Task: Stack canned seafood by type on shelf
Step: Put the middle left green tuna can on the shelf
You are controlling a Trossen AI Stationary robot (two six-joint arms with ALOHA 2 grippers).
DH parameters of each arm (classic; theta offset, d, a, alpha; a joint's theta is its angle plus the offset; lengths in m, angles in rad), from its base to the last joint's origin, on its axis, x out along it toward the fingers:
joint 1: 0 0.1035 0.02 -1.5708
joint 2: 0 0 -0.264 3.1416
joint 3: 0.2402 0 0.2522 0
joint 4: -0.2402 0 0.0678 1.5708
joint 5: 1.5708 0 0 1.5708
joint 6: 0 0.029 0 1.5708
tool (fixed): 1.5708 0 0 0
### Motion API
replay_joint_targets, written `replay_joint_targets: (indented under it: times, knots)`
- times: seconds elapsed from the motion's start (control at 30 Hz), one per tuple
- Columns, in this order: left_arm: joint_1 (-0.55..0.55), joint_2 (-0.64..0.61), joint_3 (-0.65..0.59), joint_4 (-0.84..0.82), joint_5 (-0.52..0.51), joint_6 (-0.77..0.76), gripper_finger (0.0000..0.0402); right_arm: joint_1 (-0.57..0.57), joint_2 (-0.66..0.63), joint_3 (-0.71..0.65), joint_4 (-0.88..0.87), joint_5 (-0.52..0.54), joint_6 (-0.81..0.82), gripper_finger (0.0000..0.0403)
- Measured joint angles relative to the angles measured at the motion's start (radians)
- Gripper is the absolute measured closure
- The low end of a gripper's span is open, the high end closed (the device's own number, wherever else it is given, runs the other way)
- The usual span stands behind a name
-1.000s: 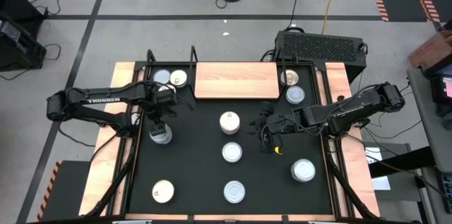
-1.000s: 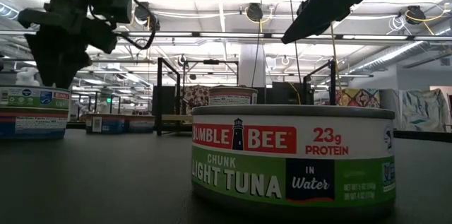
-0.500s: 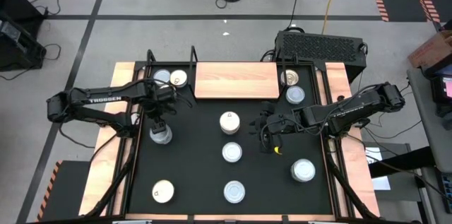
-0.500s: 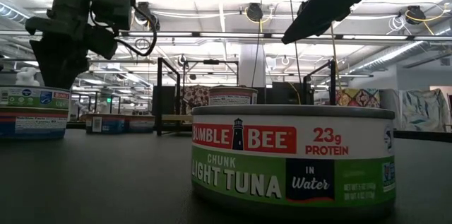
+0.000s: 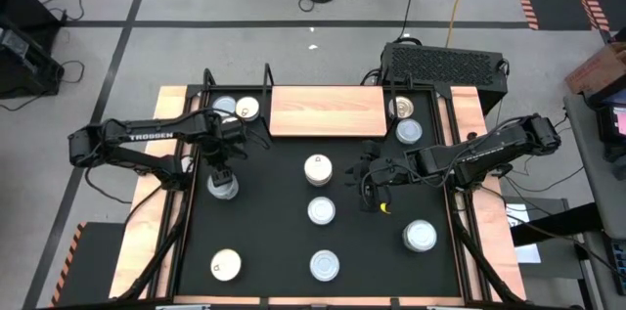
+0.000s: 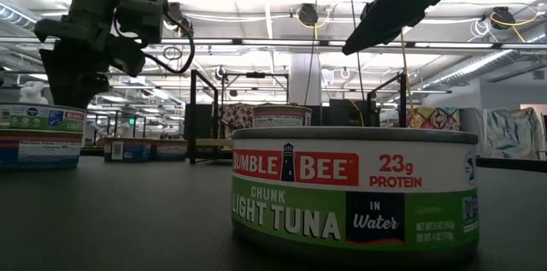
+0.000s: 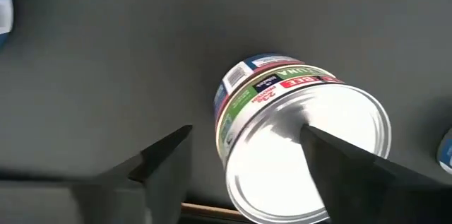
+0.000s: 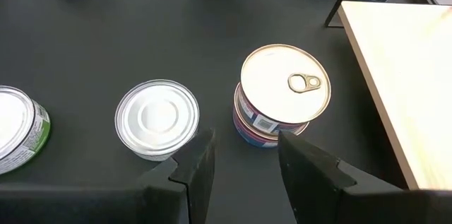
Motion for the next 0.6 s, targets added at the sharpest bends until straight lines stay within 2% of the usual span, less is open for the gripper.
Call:
replay_joint_targets:
  times: [0.33, 0.43, 0.6]
  knots:
    - [-0.001, 0.000, -0.002, -0.008, 0.025, 0.009, 0.0318, 0.000, 0.000, 0.000, -0.003, 0.000, 0.000, 0.0255]
    - [-0.001, 0.000, -0.002, -0.011, 0.025, 0.010, 0.0352, 0.000, 0.000, 0.000, -0.004, 0.000, 0.011, 0.0255]
    - [0.000, -0.001, 0.005, -0.015, 0.019, 0.010, 0.0385, 0.000, 0.000, 0.000, -0.006, 0.000, 0.029, 0.0255]
